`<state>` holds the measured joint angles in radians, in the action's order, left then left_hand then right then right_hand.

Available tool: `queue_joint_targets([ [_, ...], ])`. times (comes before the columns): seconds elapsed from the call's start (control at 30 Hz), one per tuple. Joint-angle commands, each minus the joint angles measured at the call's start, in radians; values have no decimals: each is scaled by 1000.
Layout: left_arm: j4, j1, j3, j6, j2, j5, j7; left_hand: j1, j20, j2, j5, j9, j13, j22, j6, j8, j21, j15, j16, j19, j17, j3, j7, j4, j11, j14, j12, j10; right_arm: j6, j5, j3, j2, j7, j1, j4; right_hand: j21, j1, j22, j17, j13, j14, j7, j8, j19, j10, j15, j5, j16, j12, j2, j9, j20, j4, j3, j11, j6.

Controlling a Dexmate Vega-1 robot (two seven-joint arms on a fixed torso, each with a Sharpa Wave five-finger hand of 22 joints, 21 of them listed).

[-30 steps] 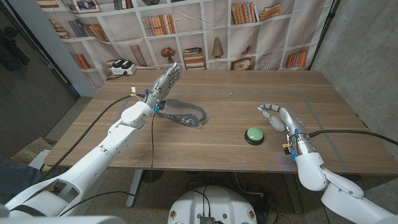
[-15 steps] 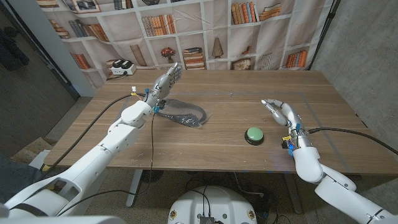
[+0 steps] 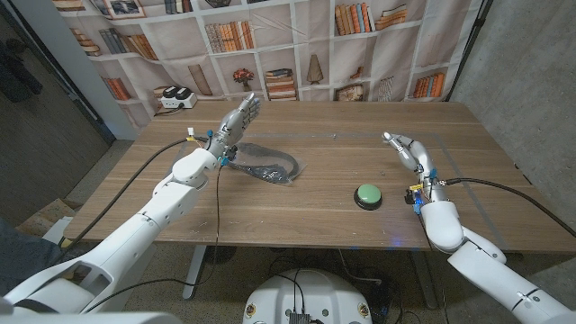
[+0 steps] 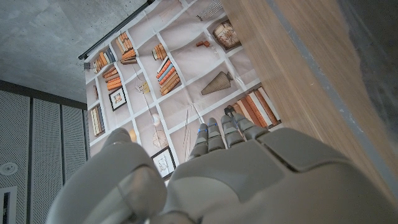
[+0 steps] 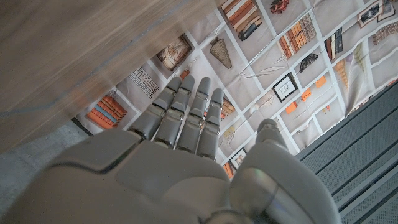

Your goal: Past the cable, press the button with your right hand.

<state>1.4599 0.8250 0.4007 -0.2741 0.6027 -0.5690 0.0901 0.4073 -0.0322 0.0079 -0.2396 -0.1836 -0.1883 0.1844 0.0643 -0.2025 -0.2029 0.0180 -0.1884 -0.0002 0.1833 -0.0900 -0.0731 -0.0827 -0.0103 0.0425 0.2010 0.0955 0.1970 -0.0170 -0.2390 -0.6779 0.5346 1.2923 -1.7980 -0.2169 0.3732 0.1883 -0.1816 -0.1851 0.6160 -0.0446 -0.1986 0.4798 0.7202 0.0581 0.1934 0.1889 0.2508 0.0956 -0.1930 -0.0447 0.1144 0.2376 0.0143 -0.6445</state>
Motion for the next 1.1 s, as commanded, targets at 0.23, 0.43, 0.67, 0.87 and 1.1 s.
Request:
queue_joint_targets([
  [0.23,44,30,-16,14,30,6,-27,-3,-5,2,7,-4,-2,1,0,6,-6,0,-1,1,2,8,-1,-1,-1,-5,-1,-4,117,217,4,75,-100,-96,119,3,-4,4,-3,-5,-12,11,8,-5,-12,26,-5,-2,-14,5,-4,-50,1,6,-11,26],
  [0.43,47,32,-16,18,30,5,-28,-3,-5,3,7,-4,-2,1,0,6,-6,1,-1,1,2,9,-1,-1,-3,-6,-1,-6,124,217,1,77,-98,-103,126,4,-5,4,-3,-5,-13,12,7,-5,-13,26,-6,-2,-15,5,-4,-48,1,6,-15,28],
  [0.67,59,40,-19,22,35,6,-35,-2,-6,4,7,-5,-2,1,1,5,-5,0,-1,-1,2,10,0,-1,-3,-5,-1,-6,120,220,-4,74,-102,-108,131,4,-6,4,-3,-5,-13,12,7,-5,-12,26,-7,-1,-16,5,-5,-48,1,7,-17,28],
  [0.87,72,51,-23,25,43,5,-40,-2,-6,4,7,-5,-2,1,3,4,-5,0,-1,-2,2,11,1,-1,0,-4,0,-4,113,215,-2,68,-94,-103,121,4,-6,4,-3,-5,-13,13,5,-5,-11,25,-8,-1,-16,5,-5,-48,1,6,-16,26],
  [1.1,76,56,-27,18,48,4,-36,-1,-7,5,8,-5,-2,2,2,5,-5,0,-1,-2,2,12,1,-1,0,-5,-1,-6,96,214,1,63,-86,-91,101,4,-7,4,-3,-5,-13,15,4,-5,-9,26,-9,0,-16,5,-5,-47,1,7,-16,25],
])
